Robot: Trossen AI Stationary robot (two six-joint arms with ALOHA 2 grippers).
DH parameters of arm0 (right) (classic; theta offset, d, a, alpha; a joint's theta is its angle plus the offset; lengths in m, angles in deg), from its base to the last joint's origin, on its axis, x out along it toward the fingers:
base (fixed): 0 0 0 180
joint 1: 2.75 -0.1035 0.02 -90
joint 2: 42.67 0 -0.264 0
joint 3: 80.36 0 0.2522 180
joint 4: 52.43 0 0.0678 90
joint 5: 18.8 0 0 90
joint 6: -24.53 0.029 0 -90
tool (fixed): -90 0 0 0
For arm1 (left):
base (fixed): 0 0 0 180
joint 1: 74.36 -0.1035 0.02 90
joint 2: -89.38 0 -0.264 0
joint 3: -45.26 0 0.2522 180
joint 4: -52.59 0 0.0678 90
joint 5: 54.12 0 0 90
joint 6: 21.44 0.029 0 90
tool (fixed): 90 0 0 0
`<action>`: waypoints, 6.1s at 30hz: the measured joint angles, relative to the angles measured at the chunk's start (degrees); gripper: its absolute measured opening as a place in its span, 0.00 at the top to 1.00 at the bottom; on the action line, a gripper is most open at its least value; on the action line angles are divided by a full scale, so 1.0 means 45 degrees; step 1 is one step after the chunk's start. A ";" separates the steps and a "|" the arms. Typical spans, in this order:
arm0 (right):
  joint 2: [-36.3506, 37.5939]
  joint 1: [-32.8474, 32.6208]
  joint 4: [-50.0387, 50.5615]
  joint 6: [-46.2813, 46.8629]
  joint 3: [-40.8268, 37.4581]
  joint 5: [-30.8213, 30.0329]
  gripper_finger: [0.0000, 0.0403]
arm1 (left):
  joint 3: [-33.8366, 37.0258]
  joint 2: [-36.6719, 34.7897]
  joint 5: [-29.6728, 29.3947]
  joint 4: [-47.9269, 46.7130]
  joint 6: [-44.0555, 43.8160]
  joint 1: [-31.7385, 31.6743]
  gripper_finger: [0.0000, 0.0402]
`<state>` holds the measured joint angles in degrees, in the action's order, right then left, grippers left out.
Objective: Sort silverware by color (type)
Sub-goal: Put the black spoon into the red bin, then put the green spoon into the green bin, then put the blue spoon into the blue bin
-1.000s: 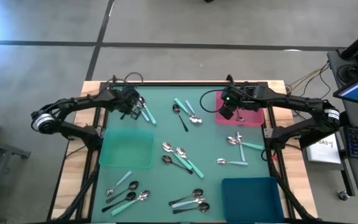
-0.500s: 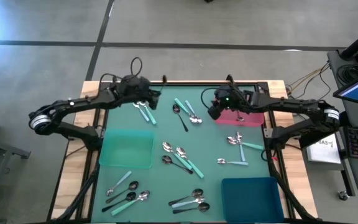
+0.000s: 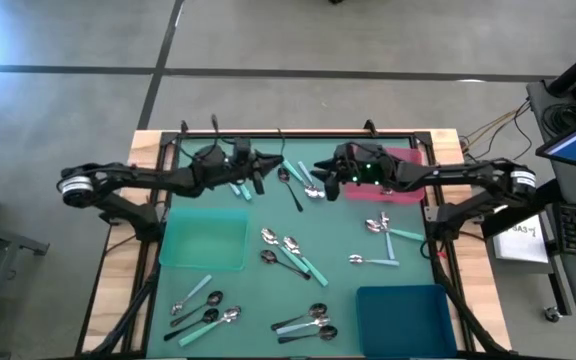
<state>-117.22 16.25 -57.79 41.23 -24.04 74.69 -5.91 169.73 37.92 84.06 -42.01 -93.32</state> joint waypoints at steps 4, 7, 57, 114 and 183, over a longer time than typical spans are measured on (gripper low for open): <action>-0.0525 -0.0327 -0.0019 -0.0057 0.0413 -0.0005 0.58 | -0.0701 0.0872 -0.0052 0.0058 -0.0018 0.0014 1.00; -0.0663 -0.0480 -0.0013 -0.0201 0.0497 -0.0009 0.57 | -0.1117 0.1368 -0.0136 0.0281 -0.0098 0.0014 1.00; 0.0771 -0.0413 0.8009 -0.3335 0.2877 -0.5530 0.98 | -0.2560 0.2028 0.0645 -0.3290 0.0598 0.0594 1.00; 0.1726 -0.0381 1.6788 0.0143 0.2596 -0.7351 0.66 | -0.2565 0.1855 -0.3325 -1.6894 1.3471 -0.1607 0.69; 0.1726 -0.0381 1.4733 -0.1066 0.2582 -0.7451 0.68 | -0.6201 0.0688 -0.1006 -2.7380 0.0156 0.4959 0.80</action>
<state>-109.45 14.53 8.51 36.43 -12.42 41.16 -33.81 172.83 33.40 -39.15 -41.31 -71.00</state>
